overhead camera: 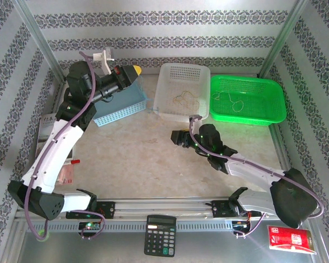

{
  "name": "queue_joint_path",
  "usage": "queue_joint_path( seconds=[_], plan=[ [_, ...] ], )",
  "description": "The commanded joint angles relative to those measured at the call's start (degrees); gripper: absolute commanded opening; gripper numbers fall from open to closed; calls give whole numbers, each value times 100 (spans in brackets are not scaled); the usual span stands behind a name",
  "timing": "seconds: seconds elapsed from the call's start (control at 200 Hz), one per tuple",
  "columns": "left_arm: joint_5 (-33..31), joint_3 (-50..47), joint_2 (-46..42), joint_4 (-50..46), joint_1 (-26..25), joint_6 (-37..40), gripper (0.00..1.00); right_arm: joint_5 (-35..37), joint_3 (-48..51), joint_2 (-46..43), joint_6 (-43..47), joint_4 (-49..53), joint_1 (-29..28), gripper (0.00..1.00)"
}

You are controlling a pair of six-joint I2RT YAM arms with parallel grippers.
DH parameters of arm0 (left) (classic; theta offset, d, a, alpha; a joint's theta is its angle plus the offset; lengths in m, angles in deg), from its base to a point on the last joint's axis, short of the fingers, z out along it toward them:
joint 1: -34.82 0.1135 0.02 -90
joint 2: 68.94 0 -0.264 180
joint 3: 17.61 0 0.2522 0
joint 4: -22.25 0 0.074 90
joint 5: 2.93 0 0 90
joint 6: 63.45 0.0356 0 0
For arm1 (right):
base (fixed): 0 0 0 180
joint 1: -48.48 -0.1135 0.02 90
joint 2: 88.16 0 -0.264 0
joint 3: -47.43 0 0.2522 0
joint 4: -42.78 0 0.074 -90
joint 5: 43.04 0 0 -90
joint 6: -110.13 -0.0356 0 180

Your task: Untangle the cables

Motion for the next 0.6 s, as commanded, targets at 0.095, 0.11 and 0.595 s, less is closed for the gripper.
queue_joint_path(
  seconds=[0.095,0.11,0.595],
  plan=[
    [175,-137,-34,787,49,-424,0,-183,-242,433,-199,-400,-20,62],
    [182,-143,-29,818,44,-447,0,-186,-251,463,-214,-420,-19,62],
    [117,-276,-45,1026,-131,-574,0,-359,-719,1357,-647,-1162,-200,61]
  ],
)
